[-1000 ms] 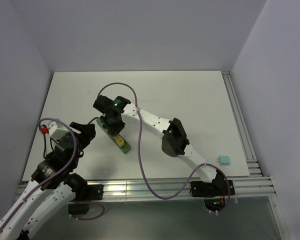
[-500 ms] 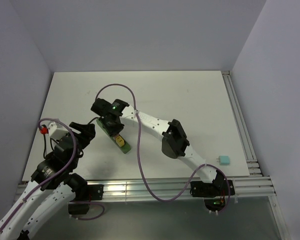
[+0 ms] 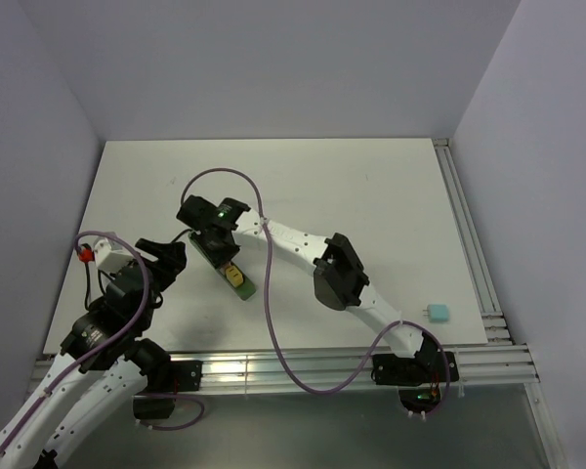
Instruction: Insert the plug
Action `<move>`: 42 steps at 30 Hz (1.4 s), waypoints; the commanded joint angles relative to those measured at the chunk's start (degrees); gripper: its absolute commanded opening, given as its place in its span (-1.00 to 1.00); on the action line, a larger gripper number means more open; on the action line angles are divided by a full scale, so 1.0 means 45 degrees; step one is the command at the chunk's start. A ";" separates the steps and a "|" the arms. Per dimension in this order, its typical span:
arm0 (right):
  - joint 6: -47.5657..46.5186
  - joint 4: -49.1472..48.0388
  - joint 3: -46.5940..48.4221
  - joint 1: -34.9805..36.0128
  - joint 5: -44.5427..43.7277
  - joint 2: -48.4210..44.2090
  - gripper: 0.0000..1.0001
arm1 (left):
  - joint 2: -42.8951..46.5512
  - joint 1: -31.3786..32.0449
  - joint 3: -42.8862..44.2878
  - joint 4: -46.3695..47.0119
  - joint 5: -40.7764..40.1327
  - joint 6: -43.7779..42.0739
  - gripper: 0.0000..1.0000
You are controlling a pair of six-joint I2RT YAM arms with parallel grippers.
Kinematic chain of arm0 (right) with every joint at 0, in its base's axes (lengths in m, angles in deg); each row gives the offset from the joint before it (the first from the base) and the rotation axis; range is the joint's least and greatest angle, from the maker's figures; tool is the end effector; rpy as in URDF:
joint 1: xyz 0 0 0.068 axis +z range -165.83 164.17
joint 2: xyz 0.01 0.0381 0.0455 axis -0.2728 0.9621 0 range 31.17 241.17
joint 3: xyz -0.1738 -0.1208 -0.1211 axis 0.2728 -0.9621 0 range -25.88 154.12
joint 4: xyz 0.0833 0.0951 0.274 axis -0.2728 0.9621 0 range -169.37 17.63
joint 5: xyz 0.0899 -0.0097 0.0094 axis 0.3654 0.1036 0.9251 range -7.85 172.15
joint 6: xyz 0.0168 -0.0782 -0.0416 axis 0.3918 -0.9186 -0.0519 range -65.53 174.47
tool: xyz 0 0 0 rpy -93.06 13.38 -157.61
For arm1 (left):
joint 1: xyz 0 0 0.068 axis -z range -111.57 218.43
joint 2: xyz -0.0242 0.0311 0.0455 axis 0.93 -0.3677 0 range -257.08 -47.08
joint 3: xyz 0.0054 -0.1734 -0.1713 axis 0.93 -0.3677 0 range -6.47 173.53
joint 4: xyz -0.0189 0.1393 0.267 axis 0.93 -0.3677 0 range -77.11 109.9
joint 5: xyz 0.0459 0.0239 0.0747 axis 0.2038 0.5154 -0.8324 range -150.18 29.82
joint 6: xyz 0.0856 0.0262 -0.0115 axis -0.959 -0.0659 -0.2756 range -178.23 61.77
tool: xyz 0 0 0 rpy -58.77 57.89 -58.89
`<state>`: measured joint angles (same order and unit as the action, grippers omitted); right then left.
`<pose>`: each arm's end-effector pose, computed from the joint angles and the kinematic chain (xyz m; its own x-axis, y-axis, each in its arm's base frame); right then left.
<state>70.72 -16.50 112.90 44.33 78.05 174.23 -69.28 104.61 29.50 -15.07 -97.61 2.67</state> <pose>0.2828 0.4815 0.1503 -0.6785 -0.6218 -0.3912 -0.6891 0.7233 0.0454 0.1881 -0.0768 0.2787 -0.1519 -0.7486 -0.6454 -0.2494 0.6609 -0.7079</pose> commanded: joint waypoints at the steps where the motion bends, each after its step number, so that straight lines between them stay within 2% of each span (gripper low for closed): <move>1: -0.0409 0.0073 -0.2242 -0.0166 -0.1062 0.1258 -1.00 | 0.0225 -0.0033 -0.0023 0.0132 -0.0315 -0.0194 0.42; 4: -0.0077 -0.0767 -0.3514 -0.0127 -0.0847 0.0747 -1.00 | 0.0303 -0.0014 -0.0043 0.0132 -0.0354 -0.0253 0.42; 10: 0.0255 -0.0553 -0.3125 0.0088 -0.0925 0.1684 -1.00 | 0.0206 -0.0014 -0.0004 0.0113 -0.0159 -0.0253 0.41; 15: 0.0569 -0.2033 -0.3886 0.0049 -0.0770 0.0186 -1.00 | 0.0342 -0.0033 0.0191 -0.0122 -0.0100 -0.0253 0.41; 19: 0.0588 -0.2020 -0.2660 -0.0204 -0.0827 -0.0288 -0.98 | 0.0499 -0.0014 0.0483 -0.0336 -0.0042 -0.0195 0.40; 22: 0.0413 -0.1453 -0.1487 -0.0263 -0.0808 -0.0132 -0.73 | 0.0577 -0.0014 0.0640 -0.0668 -0.0003 -0.0039 0.40; 23: 0.0412 -0.1413 -0.1388 -0.0264 -0.0789 -0.0132 -0.38 | 0.0635 -0.0014 0.0660 -0.0746 0.0036 0.0020 0.40; 25: 0.0393 -0.1607 -0.1581 -0.0264 -0.0808 -0.0365 -0.05 | 0.0713 -0.0033 0.0641 -0.0903 0.0075 0.0156 0.39; 26: 0.0412 -0.1743 -0.1718 -0.0283 -0.0847 -0.0502 0.39 | 0.0810 -0.0033 0.0621 -0.0922 0.0134 0.0176 0.39; 27: 0.0412 -0.2093 -0.1970 -0.0283 -0.0924 -0.0870 0.53 | 0.0850 -0.0014 0.0563 -0.0884 0.0173 0.0215 0.39; 28: 0.0374 -0.2232 -0.2050 -0.0264 -0.0945 -0.1048 0.88 | 0.0889 -0.0033 0.0524 -0.0864 0.0212 0.0254 0.39; 31: 0.0237 -0.2409 -0.1643 -0.0283 -0.1510 -0.1751 1.00 | 0.0811 -0.0033 0.0504 -0.0805 0.0329 0.0313 0.39; 36: 0.0411 -0.2175 -0.1190 -0.0556 -0.2427 -0.3777 1.00 | 0.0499 -0.0033 0.0816 -0.0805 0.0486 0.0274 0.38; 39: 0.1210 -0.2020 -0.2847 -0.1257 -0.3014 -0.5557 1.00 | 0.0557 -0.0014 0.0914 -0.0728 0.0680 0.0080 0.39; 40: 0.1793 -0.1960 -0.3393 -0.1917 -0.3170 -0.5987 1.00 | 0.0577 -0.0014 0.0914 -0.0669 0.0758 -0.0037 0.39; 42: 0.2498 -0.1823 -0.5325 -0.2720 -0.3463 -0.7373 1.00 | 0.0558 -0.0033 0.0875 -0.0454 0.1031 -0.0155 0.40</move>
<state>76.16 -25.85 94.81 38.60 68.02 150.87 -66.59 104.61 31.44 -18.82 -95.27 3.30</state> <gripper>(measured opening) 0.998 0.695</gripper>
